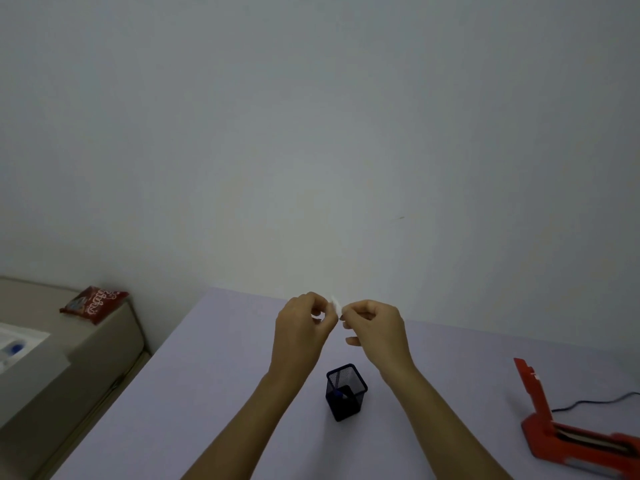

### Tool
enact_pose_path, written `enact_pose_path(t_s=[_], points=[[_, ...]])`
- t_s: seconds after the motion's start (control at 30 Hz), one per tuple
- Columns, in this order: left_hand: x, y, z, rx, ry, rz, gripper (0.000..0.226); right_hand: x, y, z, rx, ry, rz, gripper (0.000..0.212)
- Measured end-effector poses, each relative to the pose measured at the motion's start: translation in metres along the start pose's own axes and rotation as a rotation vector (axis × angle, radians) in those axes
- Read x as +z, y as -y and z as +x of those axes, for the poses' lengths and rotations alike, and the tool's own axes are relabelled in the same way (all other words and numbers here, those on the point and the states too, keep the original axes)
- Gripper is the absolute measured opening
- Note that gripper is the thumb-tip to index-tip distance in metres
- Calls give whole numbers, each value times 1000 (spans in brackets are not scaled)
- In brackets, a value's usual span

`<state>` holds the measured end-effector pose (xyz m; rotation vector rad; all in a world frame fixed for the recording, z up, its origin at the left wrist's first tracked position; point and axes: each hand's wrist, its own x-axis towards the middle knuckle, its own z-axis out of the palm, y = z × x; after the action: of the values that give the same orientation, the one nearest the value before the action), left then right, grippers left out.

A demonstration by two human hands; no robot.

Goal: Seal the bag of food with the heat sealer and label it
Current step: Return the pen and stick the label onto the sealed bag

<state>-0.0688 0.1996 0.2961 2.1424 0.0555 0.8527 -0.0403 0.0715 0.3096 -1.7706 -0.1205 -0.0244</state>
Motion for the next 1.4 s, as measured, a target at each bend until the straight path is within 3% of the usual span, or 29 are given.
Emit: enact_pose_path(t_s=[0.2, 0.4, 0.67, 0.77, 0.97, 1.1, 1.2, 1.4], points=[[-6, 25, -3, -112, 19, -32, 11, -3, -44, 9, 208, -7, 27, 11], [1, 63, -44, -260, 96, 1, 14, 15, -151, -11, 548, 161, -43, 13], [17, 104, -105, -458, 207, 76, 16, 40, -271, -56, 806, 276, -190, 17], [22, 109, -116, -483, 235, 105, 16, 42, -289, -61, 775, 303, -312, 16], [28, 109, -125, -499, 288, 120, 15, 33, -282, -60, 465, 365, -628, 19], [30, 101, -121, -476, 268, 118, 15, 36, -227, -55, 271, 156, -380, 20], [34, 90, -114, -436, 254, 109, 14, 39, -180, -57, 213, 91, -145, 18], [48, 60, -108, -353, 236, 55, 11, 19, -135, -63, 152, -6, -111, 16]])
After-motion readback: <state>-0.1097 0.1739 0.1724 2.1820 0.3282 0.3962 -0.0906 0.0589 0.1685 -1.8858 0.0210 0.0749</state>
